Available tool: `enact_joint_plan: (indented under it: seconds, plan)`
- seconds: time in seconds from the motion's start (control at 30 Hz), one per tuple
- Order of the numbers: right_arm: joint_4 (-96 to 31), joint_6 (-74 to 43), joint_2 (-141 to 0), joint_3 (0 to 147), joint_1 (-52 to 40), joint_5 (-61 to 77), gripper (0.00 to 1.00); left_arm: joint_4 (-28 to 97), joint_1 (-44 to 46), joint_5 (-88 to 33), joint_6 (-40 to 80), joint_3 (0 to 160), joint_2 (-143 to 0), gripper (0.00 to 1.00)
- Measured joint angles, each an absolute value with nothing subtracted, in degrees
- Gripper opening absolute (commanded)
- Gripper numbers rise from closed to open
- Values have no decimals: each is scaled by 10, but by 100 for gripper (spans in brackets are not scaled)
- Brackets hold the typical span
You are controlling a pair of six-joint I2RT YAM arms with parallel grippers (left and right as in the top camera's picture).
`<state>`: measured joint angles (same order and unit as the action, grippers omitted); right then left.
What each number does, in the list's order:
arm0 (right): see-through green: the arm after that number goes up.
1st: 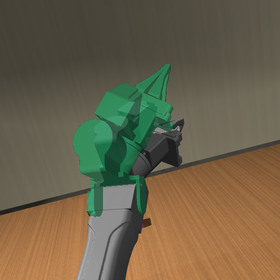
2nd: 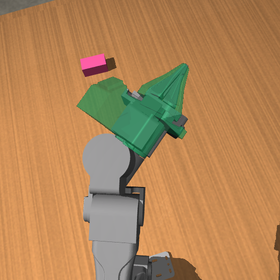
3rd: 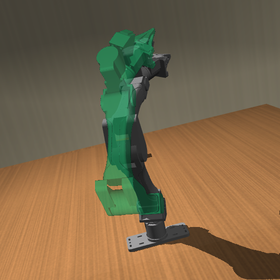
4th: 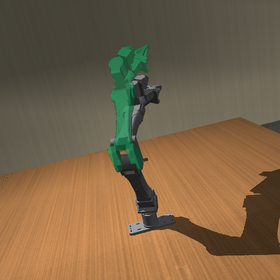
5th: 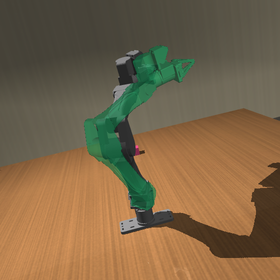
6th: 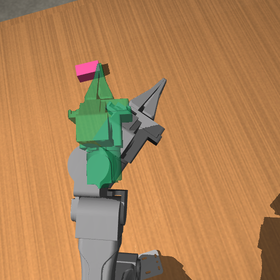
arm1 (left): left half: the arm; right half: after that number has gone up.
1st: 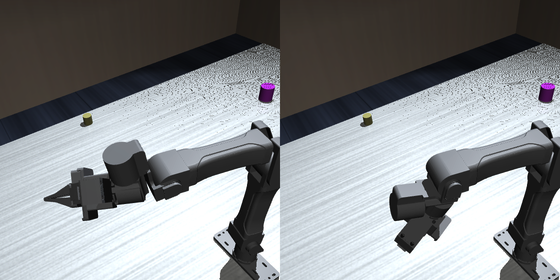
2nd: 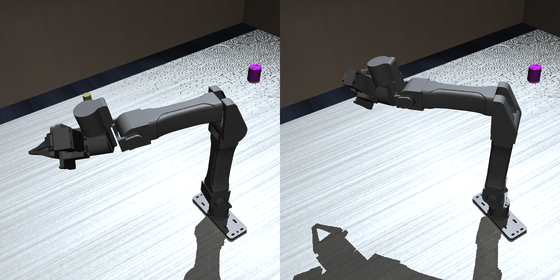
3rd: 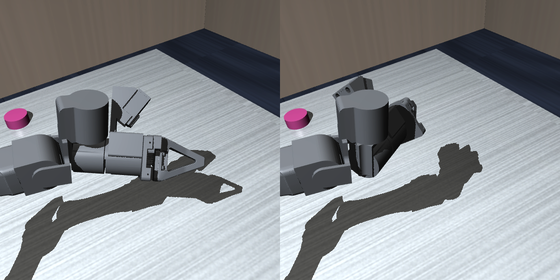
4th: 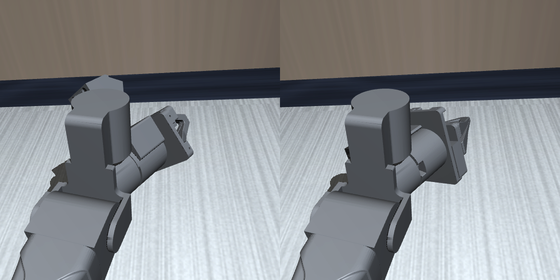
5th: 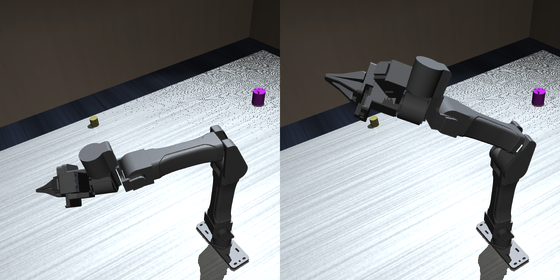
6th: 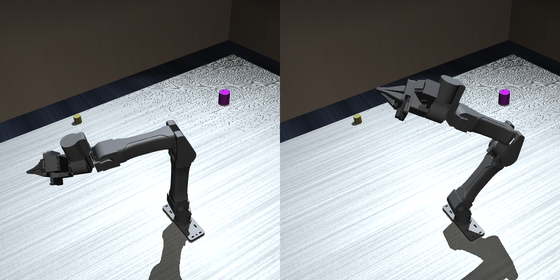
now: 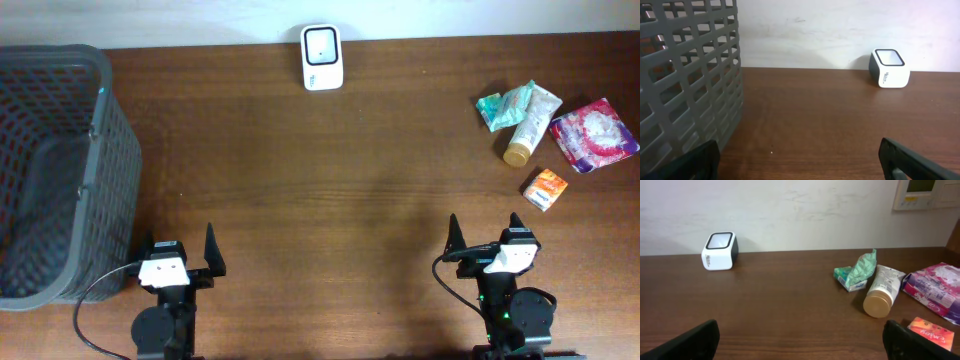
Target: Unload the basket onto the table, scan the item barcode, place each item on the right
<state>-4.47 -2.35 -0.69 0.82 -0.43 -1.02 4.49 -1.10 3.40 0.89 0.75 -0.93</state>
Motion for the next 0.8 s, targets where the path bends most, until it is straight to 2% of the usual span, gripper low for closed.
enact_joint_plan:
  seconds: [0.8]
  plan:
    - [-45,13,-7,8,-4,-10,99,45,-11,34,9,8,-9,99]
